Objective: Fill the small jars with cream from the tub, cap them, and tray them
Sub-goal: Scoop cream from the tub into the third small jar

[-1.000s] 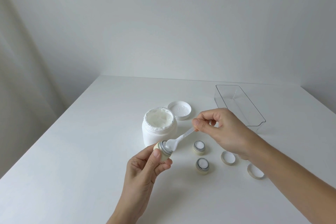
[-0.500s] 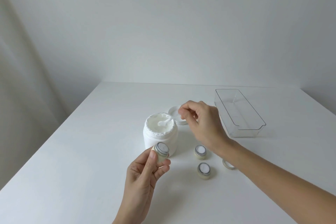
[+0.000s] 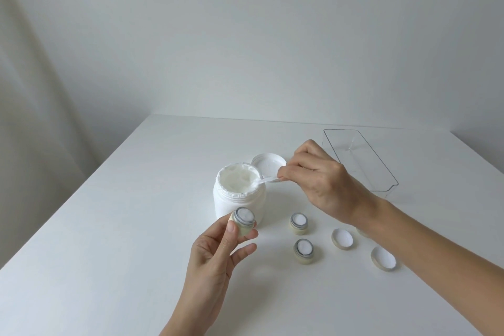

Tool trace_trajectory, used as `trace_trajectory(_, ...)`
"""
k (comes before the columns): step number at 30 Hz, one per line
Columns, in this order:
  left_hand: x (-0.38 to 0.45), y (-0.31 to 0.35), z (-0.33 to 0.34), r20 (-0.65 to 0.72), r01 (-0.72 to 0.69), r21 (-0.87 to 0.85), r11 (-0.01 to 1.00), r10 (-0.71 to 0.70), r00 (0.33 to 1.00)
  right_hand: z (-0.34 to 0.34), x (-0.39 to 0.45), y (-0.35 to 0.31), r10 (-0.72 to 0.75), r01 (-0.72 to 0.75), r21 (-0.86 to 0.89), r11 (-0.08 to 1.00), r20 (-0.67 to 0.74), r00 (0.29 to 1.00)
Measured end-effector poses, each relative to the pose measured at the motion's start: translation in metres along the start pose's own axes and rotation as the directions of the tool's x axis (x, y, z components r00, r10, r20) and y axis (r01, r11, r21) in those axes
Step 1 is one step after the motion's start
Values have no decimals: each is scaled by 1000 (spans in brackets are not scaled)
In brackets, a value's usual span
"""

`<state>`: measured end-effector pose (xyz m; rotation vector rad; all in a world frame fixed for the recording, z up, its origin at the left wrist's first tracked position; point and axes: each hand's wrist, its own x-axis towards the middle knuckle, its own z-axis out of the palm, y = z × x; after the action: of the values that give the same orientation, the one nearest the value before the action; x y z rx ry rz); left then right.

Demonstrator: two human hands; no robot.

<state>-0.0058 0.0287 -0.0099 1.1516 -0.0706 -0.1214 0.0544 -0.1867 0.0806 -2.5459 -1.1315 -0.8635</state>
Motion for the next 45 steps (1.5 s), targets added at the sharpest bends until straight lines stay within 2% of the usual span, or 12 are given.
trace_trajectory(4, 0, -1, -1, 2, -10, 10, 1000, 10, 1000, -2, -5, 5, 6, -6, 1, 1000, -37, 999)
trace_trajectory(7, 0, -1, -1, 2, -9, 10, 1000, 9, 1000, -5, -7, 6, 32, -31, 10, 999, -126, 992)
trace_trajectory(9, 0, -1, -1, 2, -7, 9, 1000, 7, 1000, -8, -5, 6, 124, -112, 65, 992, -227, 966)
trace_trajectory(12, 0, -2, -2, 3, -1, 11, 1000, 1, 1000, -6, 4, 2, 394, -341, 219, 914, -282, 875)
trace_trajectory(15, -1, 0, 0, 11, 2, 10, 1000, -2, 1000, 4, 15, 0, 666, -583, 405, 705, -95, 740)
trace_trajectory(18, -1, 2, 1, 20, -3, 6, 1000, 3, 1000, 13, 24, 2, 778, -737, 446, 508, 129, 615)
trace_trajectory(21, -1, 2, 0, 23, 3, -2, 1000, -3, 1000, 14, 27, 3, 776, -777, 388, 495, 203, 597)
trace_trajectory(29, -1, 3, 2, 24, 7, -40, 999, -6, 1000, -4, 22, 12, 771, -791, 304, 531, 213, 600)
trace_trajectory(34, -1, 5, 2, 22, 10, -82, 997, -9, 1000, -9, 15, 14, 787, -766, 396, 507, 150, 599)
trace_trajectory(37, -1, 5, 1, 29, 12, -101, 995, -9, 1000, -4, 14, 11, 787, -757, 455, 468, 174, 591)
trace_trajectory(41, -1, 5, 2, 47, 18, -115, 993, -13, 999, 7, 9, 8, 776, -783, 420, 459, 240, 583)
trace_trajectory(45, 0, 4, 0, 56, 19, -133, 991, -12, 998, 1, 0, 18, 812, -813, 404, 419, 233, 534)
